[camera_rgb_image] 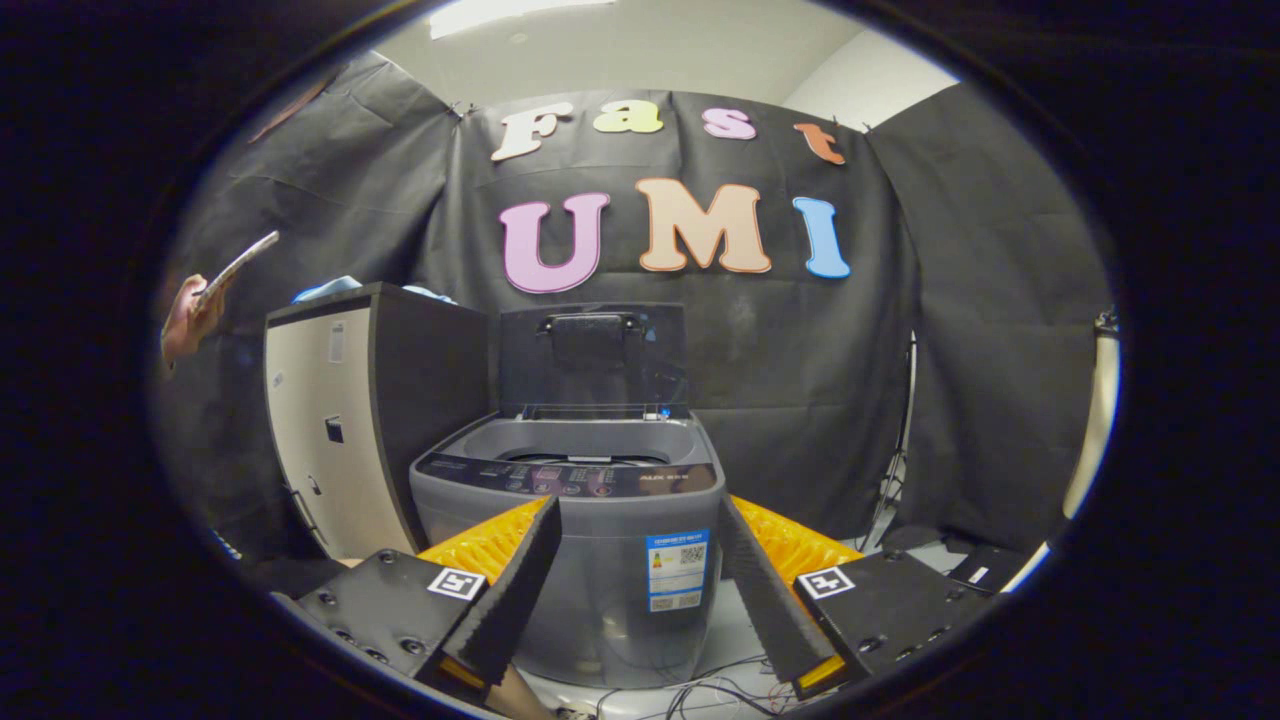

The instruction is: Put the clothes into the washing machine and then close the washing machine lid.

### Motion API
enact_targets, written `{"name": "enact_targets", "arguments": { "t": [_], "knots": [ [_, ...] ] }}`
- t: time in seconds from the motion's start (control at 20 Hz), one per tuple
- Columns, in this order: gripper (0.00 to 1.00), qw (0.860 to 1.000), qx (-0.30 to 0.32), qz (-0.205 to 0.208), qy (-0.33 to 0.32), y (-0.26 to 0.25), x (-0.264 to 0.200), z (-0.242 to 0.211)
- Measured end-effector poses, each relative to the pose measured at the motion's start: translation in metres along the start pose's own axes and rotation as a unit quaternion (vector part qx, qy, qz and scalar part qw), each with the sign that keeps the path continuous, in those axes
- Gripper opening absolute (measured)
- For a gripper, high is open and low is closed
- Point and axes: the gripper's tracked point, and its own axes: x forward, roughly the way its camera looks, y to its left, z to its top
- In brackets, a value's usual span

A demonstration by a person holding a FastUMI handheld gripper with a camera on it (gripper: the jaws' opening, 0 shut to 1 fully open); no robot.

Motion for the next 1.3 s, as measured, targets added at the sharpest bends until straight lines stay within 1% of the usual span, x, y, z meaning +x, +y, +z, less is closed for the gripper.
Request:
{"name": "enact_targets", "arguments": {
  "t": [0.15,0.25,0.3,0.5,0.7,0.8,0.85,1.0,1.15,1.3],
  "knots": [
    [0.98,1.000,0.005,-0.002,0.010,0.008,0.011,0.005],
    [0.98,1.000,0.026,0.012,0.000,0.029,0.026,0.034],
    [0.98,0.999,0.028,0.022,-0.011,0.042,0.036,0.056],
    [0.98,0.995,0.027,0.086,-0.031,0.116,0.083,0.142],
    [0.97,0.982,0.051,0.180,-0.043,0.211,0.122,0.228],
    [0.97,0.975,0.058,0.206,-0.052,0.249,0.145,0.267],
    [0.97,0.974,0.060,0.213,-0.047,0.267,0.159,0.280],
    [0.97,0.968,0.072,0.239,-0.006,0.324,0.192,0.302],
    [0.97,0.958,0.110,0.264,0.006,0.381,0.223,0.320],
    [0.97,0.953,0.128,0.273,0.039,0.416,0.248,0.316]
  ]
}}
